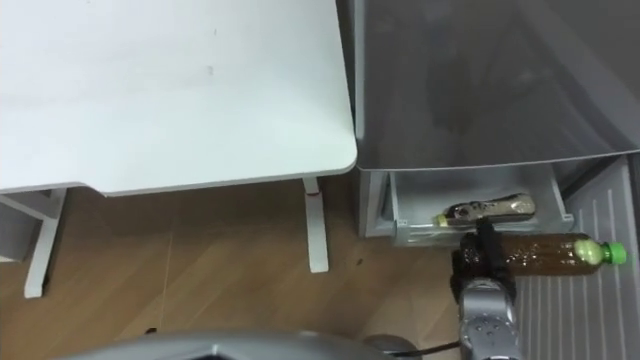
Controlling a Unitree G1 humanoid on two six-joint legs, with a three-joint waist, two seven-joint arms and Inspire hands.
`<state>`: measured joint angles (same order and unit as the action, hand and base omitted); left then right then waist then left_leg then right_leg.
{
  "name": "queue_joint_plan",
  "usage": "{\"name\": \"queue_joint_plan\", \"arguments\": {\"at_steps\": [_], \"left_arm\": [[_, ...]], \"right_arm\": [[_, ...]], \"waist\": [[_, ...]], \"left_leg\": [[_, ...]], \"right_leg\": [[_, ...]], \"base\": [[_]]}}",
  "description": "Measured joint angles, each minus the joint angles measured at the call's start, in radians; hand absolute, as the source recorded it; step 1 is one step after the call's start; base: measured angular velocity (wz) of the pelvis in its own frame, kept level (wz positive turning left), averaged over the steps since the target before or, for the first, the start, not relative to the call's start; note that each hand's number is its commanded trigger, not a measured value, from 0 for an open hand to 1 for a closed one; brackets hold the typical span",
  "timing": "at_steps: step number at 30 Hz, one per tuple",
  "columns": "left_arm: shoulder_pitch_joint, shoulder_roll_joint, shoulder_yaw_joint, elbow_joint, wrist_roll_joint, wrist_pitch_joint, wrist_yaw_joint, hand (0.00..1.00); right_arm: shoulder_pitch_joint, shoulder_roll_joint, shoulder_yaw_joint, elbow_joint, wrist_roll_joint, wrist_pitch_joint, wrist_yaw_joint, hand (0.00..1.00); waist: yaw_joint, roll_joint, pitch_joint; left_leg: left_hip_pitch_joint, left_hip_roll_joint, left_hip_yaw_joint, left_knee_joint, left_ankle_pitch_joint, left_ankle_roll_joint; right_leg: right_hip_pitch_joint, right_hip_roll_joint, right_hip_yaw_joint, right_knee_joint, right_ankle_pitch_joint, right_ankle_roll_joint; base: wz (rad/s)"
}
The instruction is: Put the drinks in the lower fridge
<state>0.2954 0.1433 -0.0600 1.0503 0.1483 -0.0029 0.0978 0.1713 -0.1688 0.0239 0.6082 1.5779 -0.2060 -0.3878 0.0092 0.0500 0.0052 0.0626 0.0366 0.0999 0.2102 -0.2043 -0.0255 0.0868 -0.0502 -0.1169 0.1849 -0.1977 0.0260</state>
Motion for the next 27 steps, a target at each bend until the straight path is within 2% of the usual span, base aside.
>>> {"name": "queue_joint_plan", "arguments": {"at_steps": [3,8,11,15,17,19,20,21,22,24,27], "left_arm": [[0.004,-0.001,0.013,0.0,0.0,0.006,-0.001,0.0],[0.002,-0.005,0.039,0.0,0.001,0.014,-0.002,0.0],[-0.013,-0.006,0.038,-0.001,0.0,0.023,-0.002,0.0],[-0.058,-0.002,0.038,0.003,-0.016,0.026,-0.001,0.0],[-0.087,0.004,0.037,0.011,-0.045,0.025,-0.001,0.0],[-0.156,0.009,0.038,0.045,-0.066,0.025,-0.001,0.0],[-0.172,0.011,0.037,0.048,-0.07,0.025,-0.001,0.0],[-0.202,0.014,0.033,0.049,-0.075,0.024,-0.001,0.0],[-0.226,0.018,0.023,0.051,-0.079,0.023,0.0,0.0],[-0.246,0.023,0.021,0.05,-0.077,0.018,0.0,0.0],[-0.288,0.028,-0.01,0.056,-0.077,0.022,0.001,0.0]], "right_arm": [[-0.002,0.006,-0.007,0.008,0.005,0.006,0.041,1.0],[-0.018,0.006,-0.013,0.048,0.005,0.04,0.124,1.0],[-0.059,-0.001,-0.017,0.124,-0.006,0.066,0.178,1.0],[-0.146,-0.026,-0.017,0.212,-0.009,0.099,0.221,1.0],[-0.206,-0.032,-0.018,0.269,-0.009,0.1,0.24,1.0],[-0.305,-0.036,-0.019,0.361,-0.01,0.105,0.273,1.0],[-0.326,-0.037,-0.019,0.381,-0.011,0.109,0.28,1.0],[-0.366,-0.04,-0.019,0.418,-0.012,0.119,0.294,1.0],[-0.397,-0.042,-0.019,0.443,-0.013,0.128,0.305,1.0],[-0.433,-0.042,-0.034,0.467,-0.029,0.148,0.31,1.0],[-0.503,-0.051,-0.068,0.53,-0.067,0.156,0.315,1.0]], "waist": [[0.005,-0.001,0.0002],[-0.001,-0.012,0.0003],[-0.002,-0.019,0.0007],[0.008,-0.022,0.0023],[0.015,-0.027,0.0063],[0.024,-0.033,0.0145],[0.024,-0.036,0.0162],[0.024,-0.036,0.0169],[0.027,-0.044,0.0216],[0.033,-0.048,0.0243],[0.045,-0.056,0.0305]], "left_leg": [[-0.002,0.0,-0.003,0.0,0.0,0.0],[-0.017,-0.002,-0.022,0.012,0.0,0.0],[-0.035,-0.002,-0.026,0.024,0.0,0.0],[-0.109,-0.002,-0.032,0.06,0.002,0.002],[-0.146,-0.002,-0.032,0.08,0.003,0.004],[-0.211,-0.002,-0.04,0.124,0.003,0.004],[-0.231,-0.003,-0.047,0.136,0.003,0.004],[-0.271,-0.003,-0.058,0.158,0.004,0.006],[-0.309,-0.003,-0.064,0.178,0.005,0.007],[-0.366,-0.004,-0.073,0.213,0.006,0.008],[-0.465,-0.022,-0.076,0.28,0.004,0.011]], "right_leg": [[0.0,0.0,-0.003,0.0,0.0,0.0],[0.001,-0.003,-0.021,0.001,0.0,-0.001],[-0.012,-0.002,-0.023,0.003,-0.001,-0.002],[-0.087,-0.006,-0.026,0.046,-0.002,-0.004],[-0.128,-0.012,-0.029,0.083,-0.005,-0.007],[-0.189,-0.017,-0.034,0.133,-0.012,-0.011],[-0.206,-0.018,-0.038,0.143,-0.013,-0.012],[-0.241,-0.02,-0.047,0.166,-0.016,-0.014],[-0.278,-0.022,-0.051,0.181,-0.02,-0.016],[-0.328,-0.024,-0.056,0.215,-0.027,-0.017],[-0.442,-0.057,-0.062,0.332,-0.063,-0.018]], "base": [[0.03],[0.11],[0.04],[0.0],[0.0],[0.07],[0.22],[0.23],[0.21],[0.15],[0.18]]}}
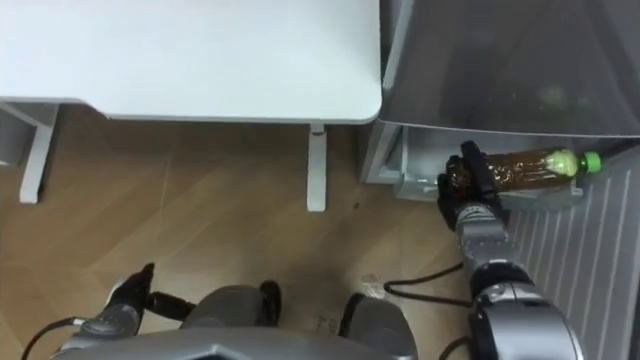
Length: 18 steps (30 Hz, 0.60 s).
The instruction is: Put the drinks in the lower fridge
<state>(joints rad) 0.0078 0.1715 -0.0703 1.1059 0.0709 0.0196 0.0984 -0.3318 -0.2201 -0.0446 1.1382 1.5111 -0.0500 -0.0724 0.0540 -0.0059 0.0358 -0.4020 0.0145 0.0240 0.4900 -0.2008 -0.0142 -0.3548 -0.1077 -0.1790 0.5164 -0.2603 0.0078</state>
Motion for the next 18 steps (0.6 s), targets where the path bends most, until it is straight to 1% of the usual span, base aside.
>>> {"name": "queue_joint_plan", "arguments": {"at_steps": [1,2,4,6,8,10,11,13,14,16,18], "left_arm": [[-0.021,-0.001,-0.019,0.01,-0.002,0.0,0.0,0.0],[-0.029,0.0,-0.026,0.013,-0.002,0.0,0.0,0.0],[-0.06,0.002,-0.037,0.013,-0.007,-0.001,0.003,0.0],[-0.076,0.005,-0.063,0.014,-0.022,-0.001,0.007,0.0],[-0.085,0.006,-0.073,0.014,-0.024,-0.001,0.008,0.0],[-0.099,0.016,-0.073,0.015,-0.041,-0.001,0.012,0.0],[-0.1,0.018,-0.073,0.016,-0.044,-0.001,0.018,0.0],[-0.099,0.026,-0.074,0.016,-0.082,0.0,0.042,0.0],[-0.099,0.029,-0.075,0.014,-0.084,0.002,0.048,0.0],[-0.101,0.043,-0.084,0.013,-0.09,0.006,0.07,0.0],[-0.101,0.046,-0.093,0.014,-0.09,0.01,0.085,0.0]], "right_arm": [[-0.002,-0.007,0.002,0.001,-0.012,0.001,0.0,1.0],[-0.003,-0.009,0.002,0.001,-0.016,0.003,0.0,1.0],[-0.016,-0.011,0.002,0.001,-0.028,0.016,-0.001,1.0],[-0.032,-0.018,0.003,0.001,-0.033,0.023,-0.003,1.0],[-0.046,-0.031,0.003,0.0,-0.031,0.028,-0.007,1.0],[-0.071,-0.051,0.002,0.001,-0.025,0.03,-0.019,1.0],[-0.078,-0.056,0.002,0.001,-0.02,0.03,-0.02,1.0],[-0.103,-0.082,0.001,0.001,0.007,0.03,-0.023,1.0],[-0.109,-0.089,0.0,0.001,0.014,0.03,-0.024,1.0],[-0.141,-0.111,-0.001,-0.005,0.024,0.03,-0.039,1.0],[-0.168,-0.12,-0.013,-0.005,0.03,0.03,-0.051,1.0]], "waist": [[0.009,-0.004,0.0024],[0.011,-0.004,0.0028],[0.015,-0.008,0.0053],[0.03,-0.01,0.0071],[0.034,-0.011,0.0079],[0.04,-0.013,0.0098],[0.041,-0.013,0.01],[0.039,-0.017,0.0121],[0.039,-0.018,0.0129],[0.039,-0.026,0.017],[0.04,-0.031,0.0195]], "left_leg": [[-0.029,-0.009,-0.001,0.025,-0.002,0.003],[-0.044,-0.012,-0.001,0.037,-0.004,0.006],[-0.11,-0.021,-0.001,0.087,-0.01,0.013],[-0.164,-0.027,0.0,0.122,-0.014,0.012],[-0.22,-0.027,-0.001,0.152,-0.016,0.012],[-0.294,-0.027,-0.002,0.197,-0.018,0.012],[-0.311,-0.026,-0.002,0.207,-0.019,0.012],[-0.372,-0.029,0.002,0.241,-0.024,0.008],[-0.388,-0.029,0.002,0.25,-0.024,0.008],[-0.456,-0.027,0.001,0.295,-0.026,0.006],[-0.494,-0.026,0.003,0.324,-0.029,0.005]], "right_leg": [[-0.036,-0.014,0.0,0.043,-0.014,0.0],[-0.052,-0.018,0.002,0.061,-0.022,0.001],[-0.123,-0.035,0.005,0.135,-0.049,0.002],[-0.186,-0.042,0.016,0.183,-0.056,-0.001],[-0.243,-0.047,0.018,0.222,-0.06,-0.004],[-0.317,-0.05,0.023,0.27,-0.062,-0.008],[-0.335,-0.05,0.025,0.281,-0.064,-0.008],[-0.401,-0.057,0.03,0.324,-0.074,-0.003],[-0.417,-0.059,0.03,0.333,-0.075,-0.004],[-0.485,-0.061,0.033,0.379,-0.079,-0.01],[-0.526,-0.064,0.038,0.41,-0.084,-0.016]], "base": [[0.2],[0.2],[0.17],[0.0],[0.02],[0.0],[0.0],[0.0],[0.0],[0.0],[0.0]]}}
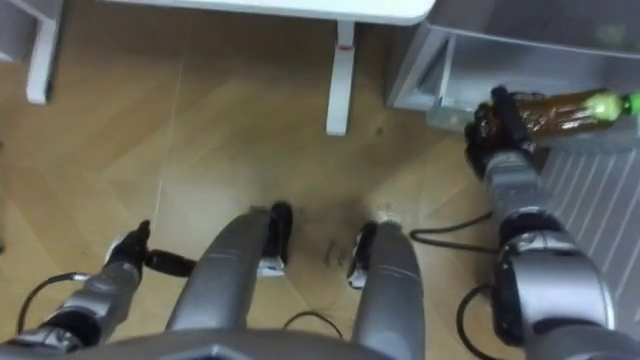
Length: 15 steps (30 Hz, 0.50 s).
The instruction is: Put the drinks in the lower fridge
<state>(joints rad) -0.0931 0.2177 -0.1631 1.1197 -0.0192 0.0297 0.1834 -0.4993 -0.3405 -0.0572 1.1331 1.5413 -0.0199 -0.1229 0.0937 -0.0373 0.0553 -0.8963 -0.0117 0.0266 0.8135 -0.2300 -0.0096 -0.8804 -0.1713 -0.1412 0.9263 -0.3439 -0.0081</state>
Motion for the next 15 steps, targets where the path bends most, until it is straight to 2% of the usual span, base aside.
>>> {"name": "queue_joint_plan", "arguments": {"at_steps": [4,11,15], "left_arm": [[0.003,-0.002,-0.027,0.009,-0.002,0.007,0.023,0.0],[0.001,-0.001,-0.052,0.001,-0.012,0.016,0.045,0.0],[0.001,-0.001,-0.094,-0.005,-0.022,0.022,0.045,0.0]], "right_arm": [[-0.048,-0.012,-0.006,-0.012,0.002,-0.001,-0.041,1.0],[-0.118,-0.023,-0.006,-0.019,-0.02,-0.002,-0.093,1.0],[-0.138,-0.033,-0.005,-0.055,-0.018,-0.002,-0.12,1.0]], "waist": [[0.014,-0.003,0.0005],[0.02,-0.003,-0.0003],[0.018,-0.003,-0.0008]], "left_leg": [[-0.06,0.016,0.003,0.06,-0.018,-0.001],[-0.123,0.012,0.004,0.099,-0.022,0.004],[-0.168,0.005,0.005,0.133,-0.027,0.01]], "right_leg": [[-0.053,0.004,-0.004,0.042,-0.005,-0.009],[-0.114,-0.004,-0.001,0.081,-0.008,-0.008],[-0.158,-0.015,0.002,0.121,-0.02,-0.009]], "base": [[-0.09],[0.01],[0.09]]}}
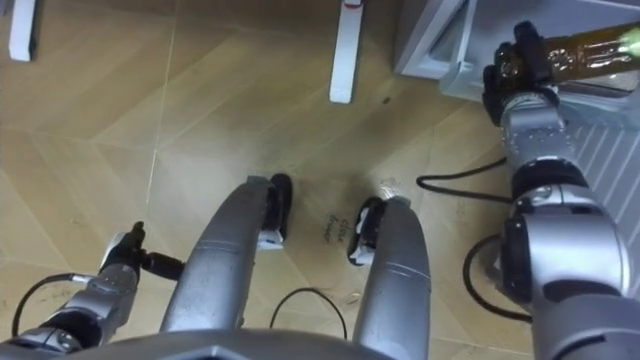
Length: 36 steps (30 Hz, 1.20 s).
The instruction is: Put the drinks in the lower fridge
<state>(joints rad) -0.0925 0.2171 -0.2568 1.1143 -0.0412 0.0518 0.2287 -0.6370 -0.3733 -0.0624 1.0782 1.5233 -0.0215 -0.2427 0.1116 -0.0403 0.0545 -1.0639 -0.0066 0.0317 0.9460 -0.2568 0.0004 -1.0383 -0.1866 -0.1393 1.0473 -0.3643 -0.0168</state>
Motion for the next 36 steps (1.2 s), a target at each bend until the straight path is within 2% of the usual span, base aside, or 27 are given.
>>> {"name": "queue_joint_plan", "arguments": {"at_steps": [3,5,6,15,19,30,36], "left_arm": [[0.001,0.0,-0.026,-0.007,-0.009,0.0,0.0,0.0],[0.001,0.001,-0.035,-0.007,-0.009,0.0,0.0,0.0],[0.004,0.001,-0.038,-0.01,-0.009,0.0,0.003,0.0],[0.056,0.019,-0.041,-0.071,-0.01,-0.002,0.007,0.0],[0.068,0.023,-0.041,-0.078,-0.01,-0.001,0.004,0.0],[0.118,0.032,-0.041,-0.11,-0.046,0.001,0.004,0.0],[0.133,0.036,-0.041,-0.109,-0.087,0.005,-0.005,0.0]], "right_arm": [[-0.014,-0.004,0.0,-0.015,-0.002,0.0,-0.022,1.0],[-0.015,-0.009,0.0,-0.033,-0.001,0.0,-0.042,0.31],[-0.019,-0.017,0.0,-0.036,-0.002,0.0,-0.053,0.0],[-0.052,-0.066,0.0,-0.067,-0.002,0.0,-0.127,0.0],[-0.054,-0.069,0.0,-0.071,-0.001,-0.001,-0.147,0.0],[-0.049,-0.07,0.004,-0.073,0.0,-0.01,-0.163,0.0],[-0.037,-0.07,0.059,-0.066,0.007,-0.01,-0.156,0.0]], "waist": [[0.0,0.0,-0.0003],[-0.001,0.0,-0.0004],[-0.002,0.0,-0.0006],[-0.017,-0.008,-0.0051],[-0.018,-0.008,-0.0052],[-0.022,-0.008,-0.0049],[-0.017,-0.008,-0.0049]], "left_leg": [[-0.019,0.0,0.001,0.016,-0.003,0.002],[-0.02,0.0,0.002,0.018,-0.004,0.003],[-0.02,0.0,0.003,0.022,-0.006,0.004],[0.004,-0.006,0.012,0.028,-0.012,0.012],[0.017,-0.005,0.012,0.028,-0.014,0.009],[0.052,-0.005,0.012,0.028,-0.015,0.009],[0.098,-0.002,0.02,0.013,-0.017,0.009]], "right_leg": [[-0.018,-0.003,0.001,0.016,-0.004,-0.001],[-0.019,-0.004,0.001,0.016,-0.005,0.0],[-0.019,-0.004,0.003,0.018,-0.005,0.001],[-0.002,-0.002,0.025,0.028,-0.007,0.009],[0.011,-0.002,0.023,0.028,-0.013,0.017],[0.046,-0.002,0.023,0.027,-0.013,0.019],[0.086,-0.002,0.027,0.019,-0.017,0.013]], "base": [[0.02],[0.0],[-0.04],[-0.02],[0.0],[0.0],[-0.02]]}}
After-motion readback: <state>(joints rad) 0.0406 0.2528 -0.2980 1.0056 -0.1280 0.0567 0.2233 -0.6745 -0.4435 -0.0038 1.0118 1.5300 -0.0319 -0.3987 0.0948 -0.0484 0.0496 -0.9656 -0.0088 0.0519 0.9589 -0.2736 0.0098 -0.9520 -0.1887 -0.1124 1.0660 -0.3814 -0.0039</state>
